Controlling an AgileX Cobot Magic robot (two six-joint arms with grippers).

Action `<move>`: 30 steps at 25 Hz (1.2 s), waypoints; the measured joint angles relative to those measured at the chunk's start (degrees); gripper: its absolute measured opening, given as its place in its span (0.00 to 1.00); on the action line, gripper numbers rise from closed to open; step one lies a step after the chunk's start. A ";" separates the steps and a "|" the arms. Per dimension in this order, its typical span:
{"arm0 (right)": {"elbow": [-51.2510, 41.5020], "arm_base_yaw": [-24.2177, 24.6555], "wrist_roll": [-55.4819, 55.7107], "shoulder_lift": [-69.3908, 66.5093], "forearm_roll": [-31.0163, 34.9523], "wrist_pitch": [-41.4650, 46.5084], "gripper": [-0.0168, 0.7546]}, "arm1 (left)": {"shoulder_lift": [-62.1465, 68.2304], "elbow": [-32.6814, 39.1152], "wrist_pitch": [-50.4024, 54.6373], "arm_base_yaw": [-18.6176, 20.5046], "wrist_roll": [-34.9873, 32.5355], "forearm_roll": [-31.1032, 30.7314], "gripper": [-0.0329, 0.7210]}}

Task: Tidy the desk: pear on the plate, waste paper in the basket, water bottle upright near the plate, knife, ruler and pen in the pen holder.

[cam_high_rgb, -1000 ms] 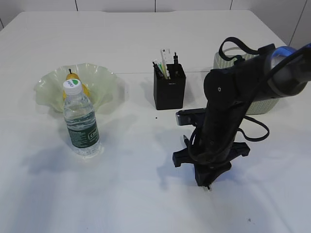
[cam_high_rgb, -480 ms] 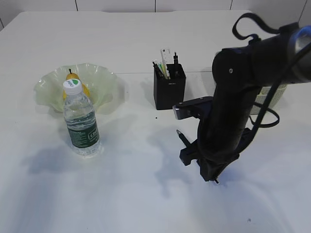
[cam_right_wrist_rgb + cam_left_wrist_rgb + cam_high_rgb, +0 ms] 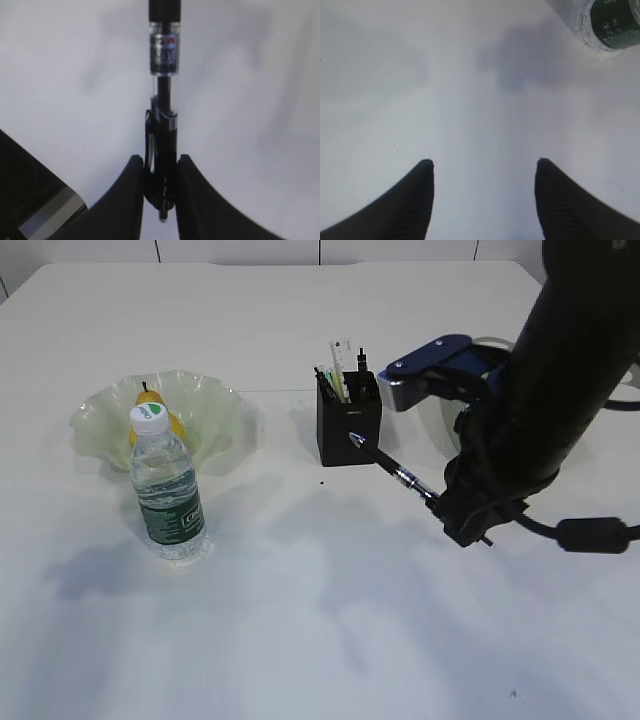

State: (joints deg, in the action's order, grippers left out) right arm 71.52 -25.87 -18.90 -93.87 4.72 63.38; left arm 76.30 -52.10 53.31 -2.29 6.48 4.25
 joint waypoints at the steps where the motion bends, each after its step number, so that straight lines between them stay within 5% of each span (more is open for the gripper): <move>1: 0.79 0.00 -1.39 1.04 0.00 1.09 0.19 | 0.00 0.00 0.00 0.00 0.00 0.00 0.64; 16: 20.64 0.00 -16.29 2.23 7.17 7.11 0.19 | 0.00 0.00 0.00 0.00 -0.76 0.14 0.64; 30: 21.57 0.00 -18.86 2.23 10.43 7.89 0.19 | -0.10 0.00 -1.76 0.00 -6.91 2.52 0.64</move>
State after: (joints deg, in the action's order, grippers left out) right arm 93.09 -25.87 -37.76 -91.64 15.14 71.28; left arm 76.20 -52.10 51.55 -2.29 -0.42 6.78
